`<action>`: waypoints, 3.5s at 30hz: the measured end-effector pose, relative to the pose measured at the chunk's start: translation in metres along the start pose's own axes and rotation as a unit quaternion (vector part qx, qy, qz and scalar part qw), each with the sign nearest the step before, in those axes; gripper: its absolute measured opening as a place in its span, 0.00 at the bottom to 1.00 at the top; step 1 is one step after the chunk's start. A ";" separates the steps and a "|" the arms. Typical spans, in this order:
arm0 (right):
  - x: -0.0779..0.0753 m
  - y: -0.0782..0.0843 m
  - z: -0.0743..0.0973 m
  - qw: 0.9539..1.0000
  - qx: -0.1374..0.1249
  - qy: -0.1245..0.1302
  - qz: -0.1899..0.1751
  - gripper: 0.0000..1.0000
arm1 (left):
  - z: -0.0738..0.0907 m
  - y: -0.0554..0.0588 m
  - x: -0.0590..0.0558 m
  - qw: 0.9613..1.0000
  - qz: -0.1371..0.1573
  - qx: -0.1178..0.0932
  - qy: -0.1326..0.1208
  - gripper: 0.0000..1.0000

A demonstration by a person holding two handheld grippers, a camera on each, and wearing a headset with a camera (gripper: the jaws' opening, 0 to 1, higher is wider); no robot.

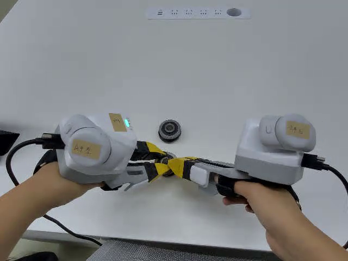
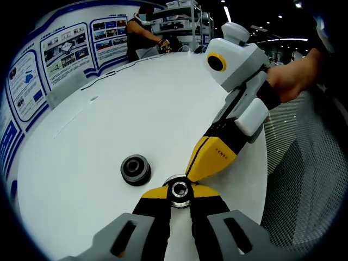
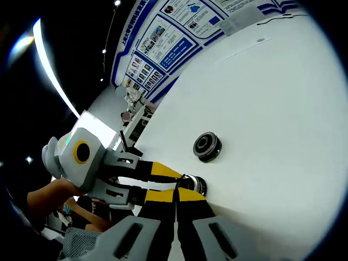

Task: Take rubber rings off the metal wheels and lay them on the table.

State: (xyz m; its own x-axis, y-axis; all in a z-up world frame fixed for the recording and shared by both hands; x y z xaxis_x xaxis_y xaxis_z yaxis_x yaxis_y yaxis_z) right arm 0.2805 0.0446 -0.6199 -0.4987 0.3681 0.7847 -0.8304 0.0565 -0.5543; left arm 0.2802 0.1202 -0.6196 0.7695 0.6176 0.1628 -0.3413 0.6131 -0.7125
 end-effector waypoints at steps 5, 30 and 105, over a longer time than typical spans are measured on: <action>0.000 0.001 0.000 1.000 -0.004 0.004 -0.010 0.01 | 0.000 -0.001 -0.001 1.000 -0.001 0.001 -0.002 0.13; -0.001 0.000 0.003 0.998 -0.026 0.002 -0.056 0.02 | 0.011 -0.008 -0.002 1.000 0.008 -0.005 -0.021 0.13; -0.052 -0.029 0.094 0.973 -0.148 0.174 -0.020 0.16 | -0.001 -0.004 0.001 1.000 0.015 -0.003 -0.012 0.18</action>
State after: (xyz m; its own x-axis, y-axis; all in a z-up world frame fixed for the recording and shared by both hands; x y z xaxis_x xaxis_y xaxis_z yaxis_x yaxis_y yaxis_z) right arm 0.3070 -0.0636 -0.6186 -0.3105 0.6491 0.6944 -0.7141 0.3228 -0.6211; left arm 0.2829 0.1178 -0.6178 0.7459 0.6473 0.1569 -0.3612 0.5910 -0.7213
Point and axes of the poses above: the centre of the closed fingertips' face, and the gripper's own axes: z roughly backward along the fingers, x roughly to its left, y roughly out of its underside, the point moved 5 cm from there along z, roughly backward along the fingers, and after that the axes turned 10 degrees about -y, right-handed, at the moved point
